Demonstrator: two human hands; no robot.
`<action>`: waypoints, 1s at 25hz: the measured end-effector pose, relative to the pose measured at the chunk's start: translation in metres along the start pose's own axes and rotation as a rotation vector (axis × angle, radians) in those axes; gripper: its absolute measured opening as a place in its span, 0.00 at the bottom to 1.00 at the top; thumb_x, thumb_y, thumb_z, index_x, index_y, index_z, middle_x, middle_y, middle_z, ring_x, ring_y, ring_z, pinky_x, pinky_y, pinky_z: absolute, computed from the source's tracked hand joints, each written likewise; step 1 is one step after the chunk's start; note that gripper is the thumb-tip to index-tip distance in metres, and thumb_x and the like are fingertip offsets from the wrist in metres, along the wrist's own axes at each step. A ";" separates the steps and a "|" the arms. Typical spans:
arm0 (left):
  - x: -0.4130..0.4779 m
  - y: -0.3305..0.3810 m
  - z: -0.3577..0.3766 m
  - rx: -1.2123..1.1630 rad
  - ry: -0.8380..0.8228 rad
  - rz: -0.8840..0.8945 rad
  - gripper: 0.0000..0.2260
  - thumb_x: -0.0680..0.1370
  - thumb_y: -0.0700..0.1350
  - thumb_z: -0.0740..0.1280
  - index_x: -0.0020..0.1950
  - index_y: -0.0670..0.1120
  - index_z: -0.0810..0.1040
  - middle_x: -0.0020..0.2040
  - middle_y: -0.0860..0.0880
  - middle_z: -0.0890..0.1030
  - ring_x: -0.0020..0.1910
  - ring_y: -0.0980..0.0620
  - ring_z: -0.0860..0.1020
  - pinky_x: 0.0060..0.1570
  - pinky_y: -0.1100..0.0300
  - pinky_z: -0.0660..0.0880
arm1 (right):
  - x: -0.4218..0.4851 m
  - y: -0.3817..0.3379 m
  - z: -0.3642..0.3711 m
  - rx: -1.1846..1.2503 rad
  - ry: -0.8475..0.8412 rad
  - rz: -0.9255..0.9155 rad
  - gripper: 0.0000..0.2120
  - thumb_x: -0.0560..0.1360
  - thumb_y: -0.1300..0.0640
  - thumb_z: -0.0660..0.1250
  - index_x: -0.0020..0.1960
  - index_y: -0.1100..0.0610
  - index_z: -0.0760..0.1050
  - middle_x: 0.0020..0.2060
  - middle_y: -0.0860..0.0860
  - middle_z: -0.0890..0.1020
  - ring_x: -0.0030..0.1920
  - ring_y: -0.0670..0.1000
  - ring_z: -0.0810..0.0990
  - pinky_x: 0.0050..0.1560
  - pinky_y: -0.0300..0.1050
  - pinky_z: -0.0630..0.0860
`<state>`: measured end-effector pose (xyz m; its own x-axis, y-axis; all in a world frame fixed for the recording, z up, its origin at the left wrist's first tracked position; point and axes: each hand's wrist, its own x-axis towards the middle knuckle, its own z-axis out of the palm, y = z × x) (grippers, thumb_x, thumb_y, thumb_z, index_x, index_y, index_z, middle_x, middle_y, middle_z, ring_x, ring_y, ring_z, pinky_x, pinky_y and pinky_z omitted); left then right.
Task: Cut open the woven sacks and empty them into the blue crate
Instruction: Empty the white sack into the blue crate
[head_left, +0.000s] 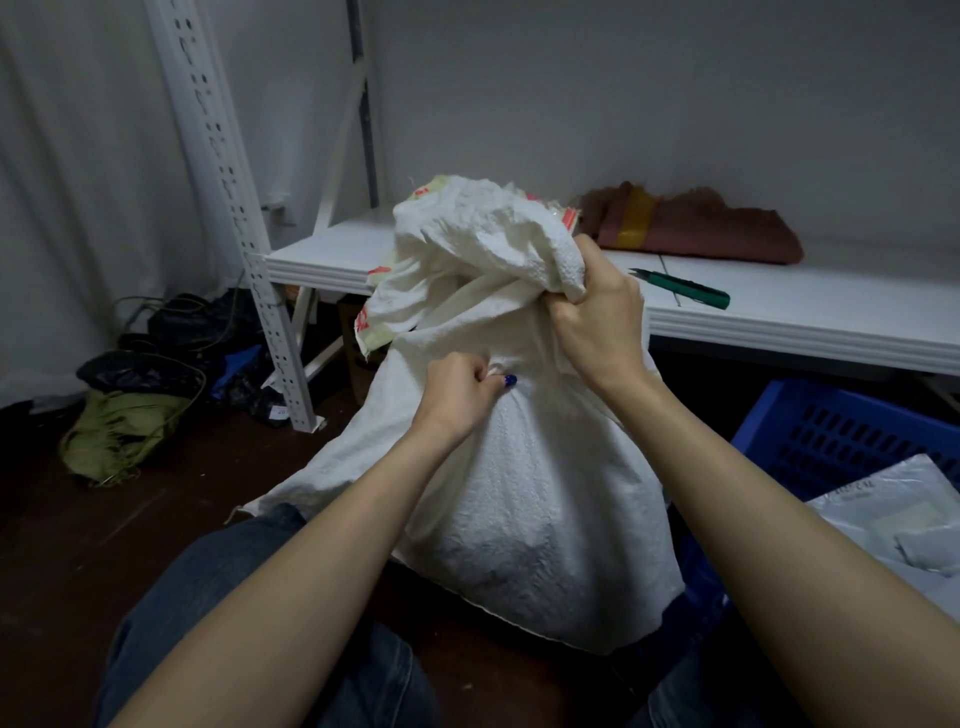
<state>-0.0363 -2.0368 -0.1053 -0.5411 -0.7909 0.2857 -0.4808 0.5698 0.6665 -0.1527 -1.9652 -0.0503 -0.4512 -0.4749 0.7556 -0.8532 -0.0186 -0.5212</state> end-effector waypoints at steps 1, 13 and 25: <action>-0.001 0.002 0.000 -0.022 0.010 -0.004 0.22 0.75 0.47 0.68 0.27 0.44 0.61 0.26 0.49 0.66 0.33 0.48 0.68 0.31 0.59 0.55 | -0.003 0.001 0.000 -0.011 -0.038 -0.021 0.16 0.67 0.61 0.62 0.54 0.57 0.76 0.39 0.57 0.82 0.41 0.63 0.77 0.38 0.50 0.70; 0.004 0.003 -0.003 -0.230 0.111 -0.036 0.18 0.73 0.40 0.70 0.27 0.45 0.65 0.25 0.50 0.66 0.26 0.57 0.63 0.27 0.70 0.64 | -0.013 0.028 0.016 -0.068 -0.660 0.114 0.25 0.70 0.51 0.65 0.64 0.58 0.68 0.58 0.56 0.79 0.58 0.58 0.76 0.52 0.47 0.71; -0.001 0.010 -0.009 -0.077 0.036 0.009 0.07 0.76 0.36 0.63 0.48 0.34 0.79 0.45 0.39 0.81 0.46 0.45 0.78 0.41 0.63 0.65 | -0.027 0.036 0.035 -0.276 -0.619 0.039 0.12 0.69 0.56 0.71 0.52 0.55 0.79 0.46 0.58 0.83 0.50 0.61 0.79 0.45 0.49 0.75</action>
<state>-0.0339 -2.0322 -0.0927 -0.5194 -0.7940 0.3159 -0.4203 0.5592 0.7146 -0.1623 -1.9836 -0.1034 -0.3208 -0.8882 0.3289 -0.9118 0.1956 -0.3610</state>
